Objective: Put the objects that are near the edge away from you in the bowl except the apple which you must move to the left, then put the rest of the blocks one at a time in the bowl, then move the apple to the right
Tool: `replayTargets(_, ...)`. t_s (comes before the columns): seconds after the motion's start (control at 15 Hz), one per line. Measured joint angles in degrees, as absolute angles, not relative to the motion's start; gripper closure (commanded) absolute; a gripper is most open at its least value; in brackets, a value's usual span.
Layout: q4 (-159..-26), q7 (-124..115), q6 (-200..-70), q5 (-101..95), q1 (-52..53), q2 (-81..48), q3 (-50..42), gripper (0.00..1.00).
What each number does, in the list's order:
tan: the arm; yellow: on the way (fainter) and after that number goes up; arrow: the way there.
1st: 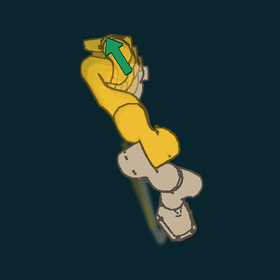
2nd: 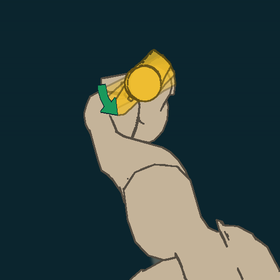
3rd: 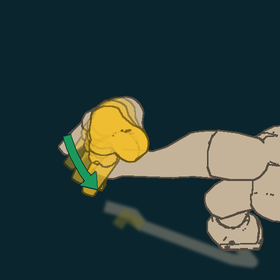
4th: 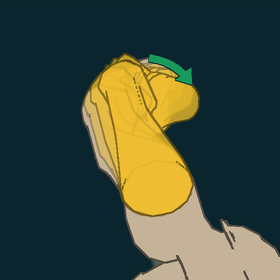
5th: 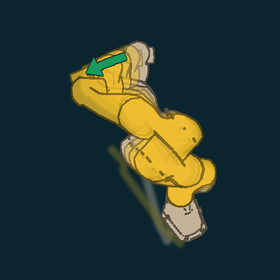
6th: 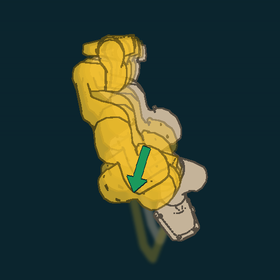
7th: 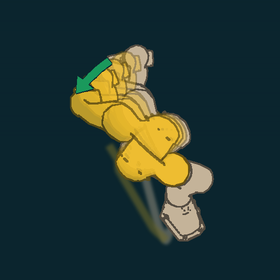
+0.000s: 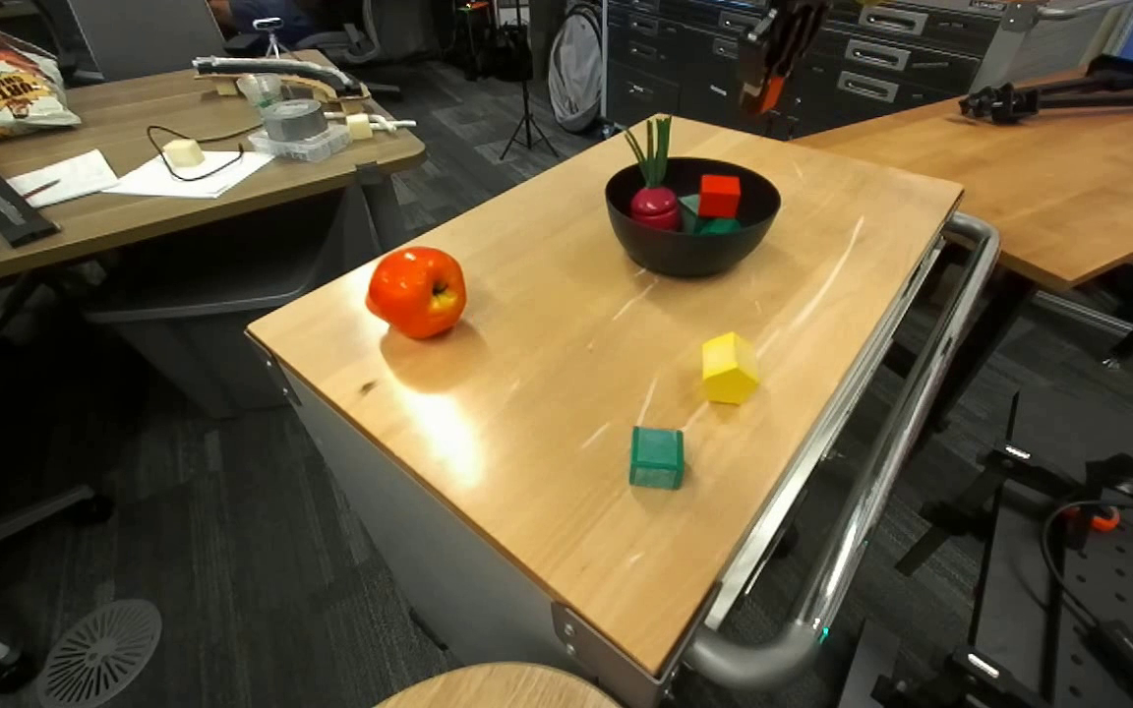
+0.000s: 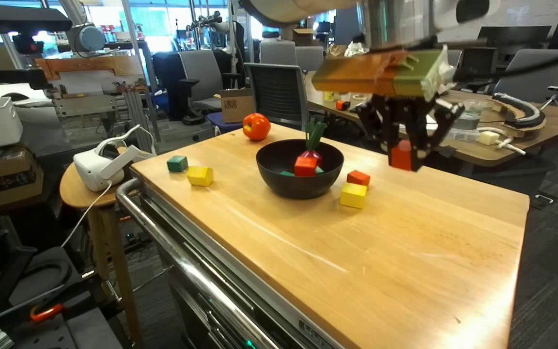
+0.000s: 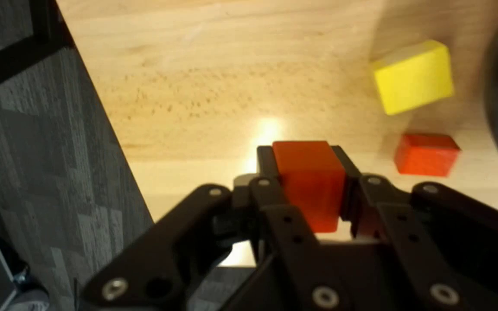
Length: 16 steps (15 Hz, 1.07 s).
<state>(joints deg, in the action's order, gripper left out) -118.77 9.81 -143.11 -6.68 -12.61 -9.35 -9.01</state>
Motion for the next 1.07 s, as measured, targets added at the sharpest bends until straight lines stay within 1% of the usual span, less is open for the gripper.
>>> replayTargets(0.27,-124.1,19.2,-141.7,1.9,-10.4,2.5,-5.5,0.86)
replayTargets(0.47,-126.6,21.3,-140.1,7.3,-6.1,7.0,-4.2,0.86)
replayTargets(0.73,-127.6,20.0,-138.4,7.5,-2.4,4.7,-3.3,0.86)
replayTargets(1.07,-127.7,19.3,-136.5,7.2,-1.9,-0.8,-3.0,0.86)
